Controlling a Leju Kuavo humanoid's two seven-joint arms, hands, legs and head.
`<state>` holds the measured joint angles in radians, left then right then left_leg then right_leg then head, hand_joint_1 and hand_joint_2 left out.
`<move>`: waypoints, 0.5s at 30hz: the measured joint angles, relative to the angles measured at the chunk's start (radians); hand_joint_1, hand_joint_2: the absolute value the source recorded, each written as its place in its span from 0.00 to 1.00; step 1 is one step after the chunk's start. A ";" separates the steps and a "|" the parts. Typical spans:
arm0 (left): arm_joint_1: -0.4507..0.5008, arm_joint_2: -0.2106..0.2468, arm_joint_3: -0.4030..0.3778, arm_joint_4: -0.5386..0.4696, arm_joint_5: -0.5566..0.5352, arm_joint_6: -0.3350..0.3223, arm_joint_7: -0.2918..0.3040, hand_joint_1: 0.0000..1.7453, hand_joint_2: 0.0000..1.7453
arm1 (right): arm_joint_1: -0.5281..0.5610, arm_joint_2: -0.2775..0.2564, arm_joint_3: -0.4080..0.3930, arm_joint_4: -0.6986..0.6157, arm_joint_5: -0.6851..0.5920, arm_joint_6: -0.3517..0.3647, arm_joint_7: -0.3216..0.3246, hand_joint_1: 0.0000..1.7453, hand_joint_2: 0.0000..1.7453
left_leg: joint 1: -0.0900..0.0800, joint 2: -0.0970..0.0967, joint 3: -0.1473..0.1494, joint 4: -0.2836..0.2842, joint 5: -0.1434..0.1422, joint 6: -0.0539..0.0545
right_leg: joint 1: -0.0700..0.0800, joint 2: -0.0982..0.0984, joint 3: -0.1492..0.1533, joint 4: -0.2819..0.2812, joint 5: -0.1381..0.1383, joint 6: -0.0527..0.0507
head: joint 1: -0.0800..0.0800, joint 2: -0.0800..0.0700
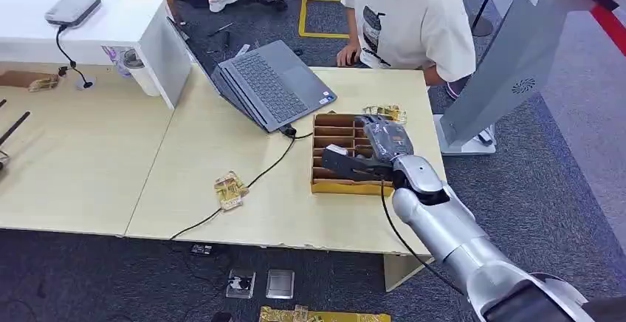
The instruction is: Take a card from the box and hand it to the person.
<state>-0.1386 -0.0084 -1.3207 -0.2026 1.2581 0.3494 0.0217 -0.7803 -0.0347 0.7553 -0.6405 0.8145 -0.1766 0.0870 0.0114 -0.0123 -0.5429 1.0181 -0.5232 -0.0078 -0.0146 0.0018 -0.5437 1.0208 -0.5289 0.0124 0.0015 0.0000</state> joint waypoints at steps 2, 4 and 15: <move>0.000 0.000 0.000 0.000 0.000 0.000 0.000 0.00 1.00 | 0.000 0.000 0.000 0.000 0.000 0.000 0.000 0.32 1.00 | 0.000 0.000 0.000 0.000 0.000 0.000 | 0.000 0.000 0.000 0.000 0.000 0.000 | 0.000 0.000; 0.000 0.000 0.000 0.000 0.000 0.000 0.000 0.00 1.00 | 0.000 0.000 0.000 0.000 0.000 0.000 0.001 0.33 1.00 | 0.000 0.000 0.000 0.000 0.000 0.000 | 0.000 0.000 0.000 0.000 0.000 0.000 | 0.000 0.000; 0.000 0.000 0.000 0.000 0.000 0.001 0.000 0.00 1.00 | 0.000 0.000 0.000 0.000 0.001 0.000 0.002 0.32 1.00 | 0.000 0.000 0.000 0.000 0.000 0.000 | 0.000 0.000 0.000 0.000 0.000 0.000 | 0.000 0.000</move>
<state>-0.1385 -0.0084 -1.3207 -0.2026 1.2581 0.3502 0.0214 -0.7799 -0.0347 0.7553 -0.6405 0.8152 -0.1766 0.0885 0.0114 -0.0123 -0.5430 1.0181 -0.5232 -0.0078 -0.0146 0.0018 -0.5437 1.0208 -0.5289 0.0124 0.0019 0.0000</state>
